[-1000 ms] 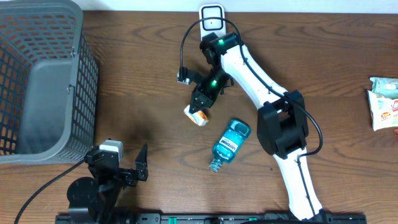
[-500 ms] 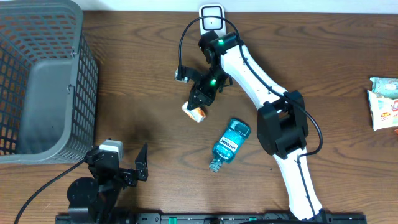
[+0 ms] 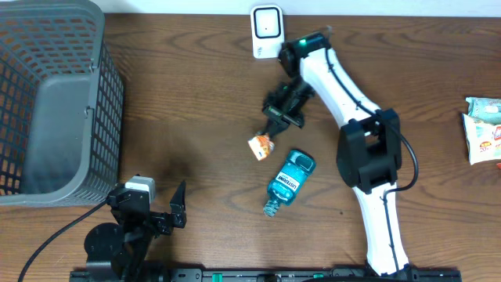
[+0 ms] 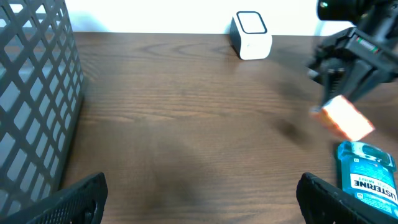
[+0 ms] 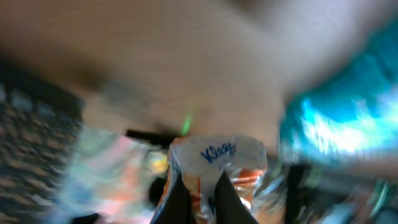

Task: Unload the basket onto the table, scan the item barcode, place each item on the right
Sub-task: 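Grasp the Kleenex pack with the right gripper and lift it, then hold the Kleenex pack in front of the white scanner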

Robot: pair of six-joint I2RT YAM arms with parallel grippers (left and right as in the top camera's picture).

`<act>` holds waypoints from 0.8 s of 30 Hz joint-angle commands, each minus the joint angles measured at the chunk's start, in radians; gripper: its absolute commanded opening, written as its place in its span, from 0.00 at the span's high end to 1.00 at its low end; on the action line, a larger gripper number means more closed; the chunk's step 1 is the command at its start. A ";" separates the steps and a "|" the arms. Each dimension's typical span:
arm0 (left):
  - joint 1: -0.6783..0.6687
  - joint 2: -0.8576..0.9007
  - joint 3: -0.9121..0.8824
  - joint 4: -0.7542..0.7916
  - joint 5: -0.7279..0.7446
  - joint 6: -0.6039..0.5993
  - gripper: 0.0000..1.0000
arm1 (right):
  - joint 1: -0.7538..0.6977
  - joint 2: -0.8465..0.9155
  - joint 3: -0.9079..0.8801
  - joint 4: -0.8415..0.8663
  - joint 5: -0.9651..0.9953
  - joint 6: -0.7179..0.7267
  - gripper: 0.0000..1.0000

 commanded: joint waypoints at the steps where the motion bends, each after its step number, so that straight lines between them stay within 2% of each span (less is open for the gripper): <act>1: 0.005 -0.004 0.009 0.000 0.013 0.014 0.03 | -0.009 -0.002 -0.003 -0.027 -0.048 0.343 0.98; 4: 0.005 -0.004 0.009 0.000 0.013 0.014 0.03 | -0.011 -0.002 -0.005 -0.027 -0.128 0.343 0.98; 7: 0.005 -0.004 0.009 0.000 0.013 0.014 0.03 | -0.010 -0.002 -0.005 -0.027 -0.180 0.401 0.99; 14: 0.005 -0.004 0.009 0.000 0.013 0.014 0.03 | -0.018 -0.002 -0.006 -0.027 -0.208 0.718 0.98; 17: 0.005 -0.004 0.009 0.000 0.013 0.014 0.03 | -0.032 -0.002 -0.006 -0.027 -0.188 0.799 0.99; 22: 0.005 -0.004 0.009 0.000 0.013 0.014 0.03 | -0.037 -0.002 -0.006 -0.020 -0.096 0.807 0.99; 24: 0.005 -0.004 0.009 0.000 0.013 0.014 0.03 | -0.036 -0.002 -0.006 -0.013 0.006 0.755 0.99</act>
